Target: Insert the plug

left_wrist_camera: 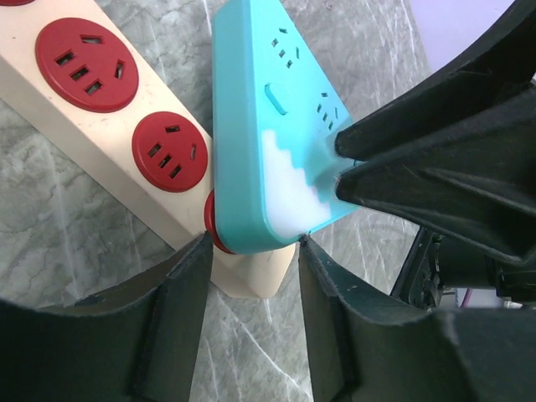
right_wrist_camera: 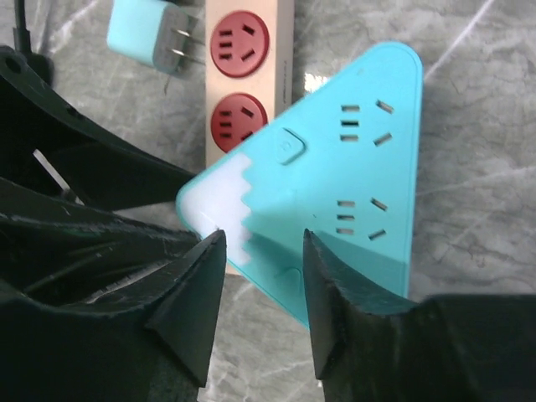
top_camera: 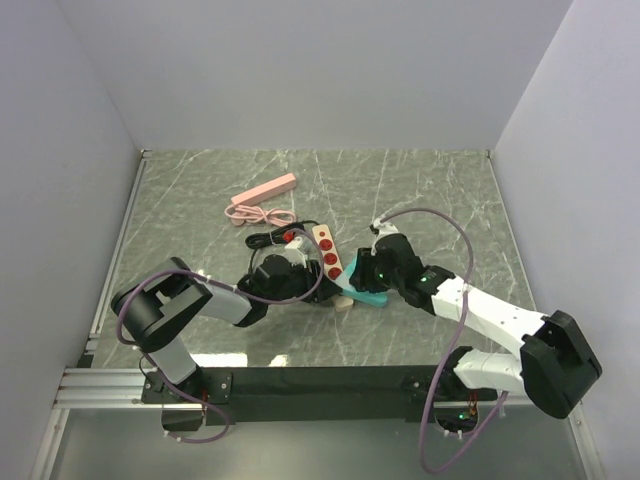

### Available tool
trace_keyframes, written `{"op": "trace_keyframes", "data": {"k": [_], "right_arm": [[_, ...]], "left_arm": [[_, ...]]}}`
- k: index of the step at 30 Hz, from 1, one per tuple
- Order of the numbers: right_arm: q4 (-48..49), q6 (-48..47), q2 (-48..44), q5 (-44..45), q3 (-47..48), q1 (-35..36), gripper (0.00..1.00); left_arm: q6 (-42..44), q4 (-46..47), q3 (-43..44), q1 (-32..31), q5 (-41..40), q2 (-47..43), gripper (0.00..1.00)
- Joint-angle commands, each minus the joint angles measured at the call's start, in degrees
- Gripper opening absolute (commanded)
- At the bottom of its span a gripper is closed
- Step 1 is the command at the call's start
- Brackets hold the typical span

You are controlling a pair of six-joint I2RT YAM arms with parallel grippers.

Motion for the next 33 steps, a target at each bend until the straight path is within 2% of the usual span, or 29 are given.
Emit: {"op": "trace_keyframes", "data": {"k": [1,13,22,33], "right_arm": [[3.1,0.53,1.65,3.36,3.95,1.29,0.44],[-2.52,1.85,10.62,8.36,9.31,9.1,0.13],[-7.71,7.38,15.72,9.78,8.45,11.83,0.08],[-4.28,11.26,14.23,8.81,2.11,12.54,0.07]], "left_arm": [[1.58,-7.89,-2.13,0.78,-4.29,3.11,0.49],[1.05,-7.01,-3.8,1.48,-4.2,2.93,0.43],[1.05,-6.66,-3.97,1.92,-4.03,3.99,0.4],[1.75,-6.83,-3.36,2.01,-3.5,3.64,0.4]]}}
